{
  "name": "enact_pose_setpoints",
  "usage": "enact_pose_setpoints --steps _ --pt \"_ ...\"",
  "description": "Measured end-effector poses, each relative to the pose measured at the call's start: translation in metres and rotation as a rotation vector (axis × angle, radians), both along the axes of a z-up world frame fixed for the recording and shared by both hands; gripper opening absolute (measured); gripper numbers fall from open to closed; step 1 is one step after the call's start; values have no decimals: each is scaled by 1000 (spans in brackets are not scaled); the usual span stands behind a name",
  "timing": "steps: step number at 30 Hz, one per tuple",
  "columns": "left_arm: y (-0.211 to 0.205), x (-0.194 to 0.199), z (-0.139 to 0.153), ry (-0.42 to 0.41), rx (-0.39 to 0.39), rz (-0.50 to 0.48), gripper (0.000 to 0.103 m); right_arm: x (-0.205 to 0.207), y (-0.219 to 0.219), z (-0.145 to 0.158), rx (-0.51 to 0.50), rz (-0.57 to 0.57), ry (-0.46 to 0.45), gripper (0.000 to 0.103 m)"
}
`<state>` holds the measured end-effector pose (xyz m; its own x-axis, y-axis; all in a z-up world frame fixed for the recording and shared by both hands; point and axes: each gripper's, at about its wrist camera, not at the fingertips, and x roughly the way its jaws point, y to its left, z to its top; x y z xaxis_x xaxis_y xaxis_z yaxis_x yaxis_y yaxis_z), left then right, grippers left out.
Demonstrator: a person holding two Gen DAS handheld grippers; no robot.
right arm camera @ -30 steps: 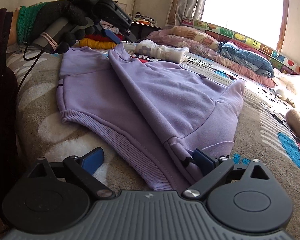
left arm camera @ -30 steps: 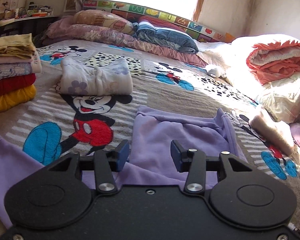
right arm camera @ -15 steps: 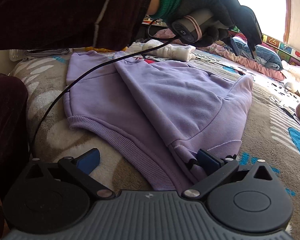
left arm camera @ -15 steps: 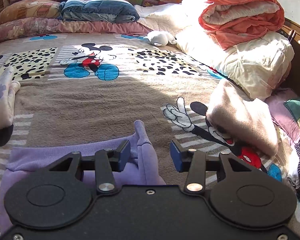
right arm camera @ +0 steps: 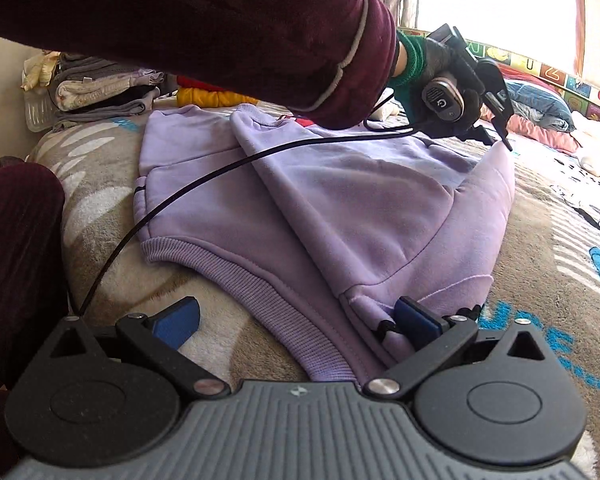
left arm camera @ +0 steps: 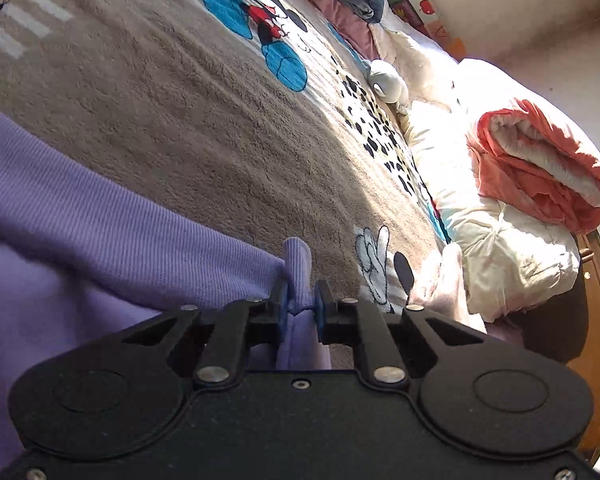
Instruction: Fold clothes
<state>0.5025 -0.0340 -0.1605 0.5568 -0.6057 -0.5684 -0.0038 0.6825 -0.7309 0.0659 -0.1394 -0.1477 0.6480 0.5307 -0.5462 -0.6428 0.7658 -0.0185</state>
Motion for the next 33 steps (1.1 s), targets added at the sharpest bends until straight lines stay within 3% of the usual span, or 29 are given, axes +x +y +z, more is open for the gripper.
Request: enact_pose_setpoints --steps 6,9,12,14,17,20,22,24,26,30,33 --pt "16 -4 2 -52 -33 47 9 1 0 -1 3 -1 1 103" --pt "7 -1 14 -87 41 -14 9 1 0 -1 4 -1 0 103" --pt "-2 -6 28 -133 163 -47 9 2 0 -2 2 -1 -2 103" --pt "-11 -20 48 -228 255 -81 9 2 0 -2 2 -1 -3 103" --pt "-39 -39 65 -324 361 -244 9 2 1 -2 0 -3 -4 103" --pt "-61 -53 52 -349 494 -386 10 2 1 -2 0 -3 -4 103" --pt "-71 -45 24 -297 702 -361 11 2 1 -2 0 -3 -4 103" --pt "-63 -42 9 -338 685 -341 11 3 0 -2 2 -3 -4 103" --pt "-53 -41 17 -313 616 -297 10 2 1 -2 1 -4 -6 103" --pt "-42 -49 34 -342 509 -225 12 2 0 -1 14 1 -5 103" --pt "-56 -46 37 -352 556 -248 12 2 1 -2 10 2 -6 103"
